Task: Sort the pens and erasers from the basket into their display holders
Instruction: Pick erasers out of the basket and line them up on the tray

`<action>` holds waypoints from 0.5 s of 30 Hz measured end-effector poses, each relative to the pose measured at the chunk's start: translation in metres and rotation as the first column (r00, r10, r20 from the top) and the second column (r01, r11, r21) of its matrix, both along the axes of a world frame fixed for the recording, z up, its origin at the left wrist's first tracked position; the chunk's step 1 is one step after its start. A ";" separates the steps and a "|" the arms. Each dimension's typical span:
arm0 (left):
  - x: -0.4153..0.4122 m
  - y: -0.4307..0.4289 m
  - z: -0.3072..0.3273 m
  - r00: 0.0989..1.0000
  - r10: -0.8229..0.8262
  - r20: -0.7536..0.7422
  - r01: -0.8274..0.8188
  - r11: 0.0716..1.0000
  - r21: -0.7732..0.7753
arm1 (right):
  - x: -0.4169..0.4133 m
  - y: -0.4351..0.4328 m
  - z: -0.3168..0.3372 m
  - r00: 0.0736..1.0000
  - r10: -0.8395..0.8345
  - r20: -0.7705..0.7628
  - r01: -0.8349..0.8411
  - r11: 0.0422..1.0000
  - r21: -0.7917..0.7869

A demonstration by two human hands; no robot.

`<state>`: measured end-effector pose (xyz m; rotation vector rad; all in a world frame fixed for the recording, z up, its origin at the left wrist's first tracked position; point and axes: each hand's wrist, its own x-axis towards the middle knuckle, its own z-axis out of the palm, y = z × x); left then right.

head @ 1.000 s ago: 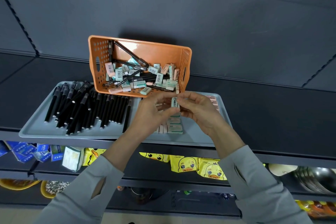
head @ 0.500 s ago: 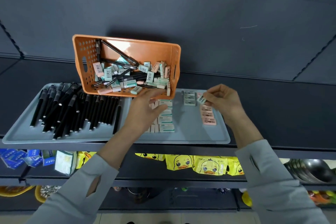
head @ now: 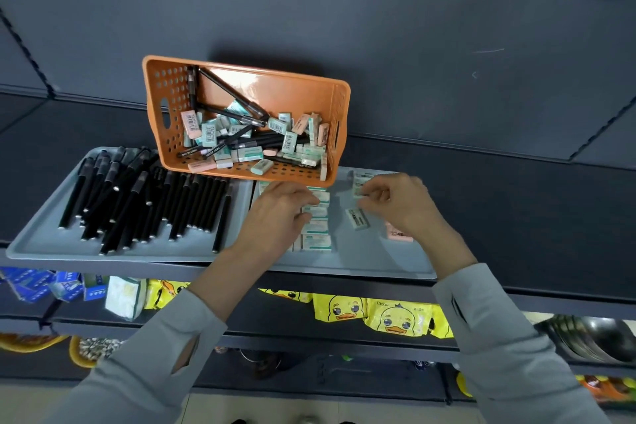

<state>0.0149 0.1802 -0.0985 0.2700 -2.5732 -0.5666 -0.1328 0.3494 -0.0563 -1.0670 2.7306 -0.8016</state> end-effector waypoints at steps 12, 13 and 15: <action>0.000 -0.003 0.001 1.000 -0.004 0.008 0.003 0.999 0.034 | 0.002 0.009 -0.007 0.998 0.042 -0.040 -0.041 0.999 0.035; 0.000 -0.003 0.001 1.000 -0.004 0.009 0.004 1.000 0.029 | 0.000 0.009 -0.006 0.999 0.012 -0.050 -0.013 1.000 -0.026; -0.001 -0.003 0.001 1.000 -0.007 0.013 0.007 1.000 0.018 | -0.004 0.009 -0.004 0.998 -0.027 -0.054 0.019 0.991 -0.135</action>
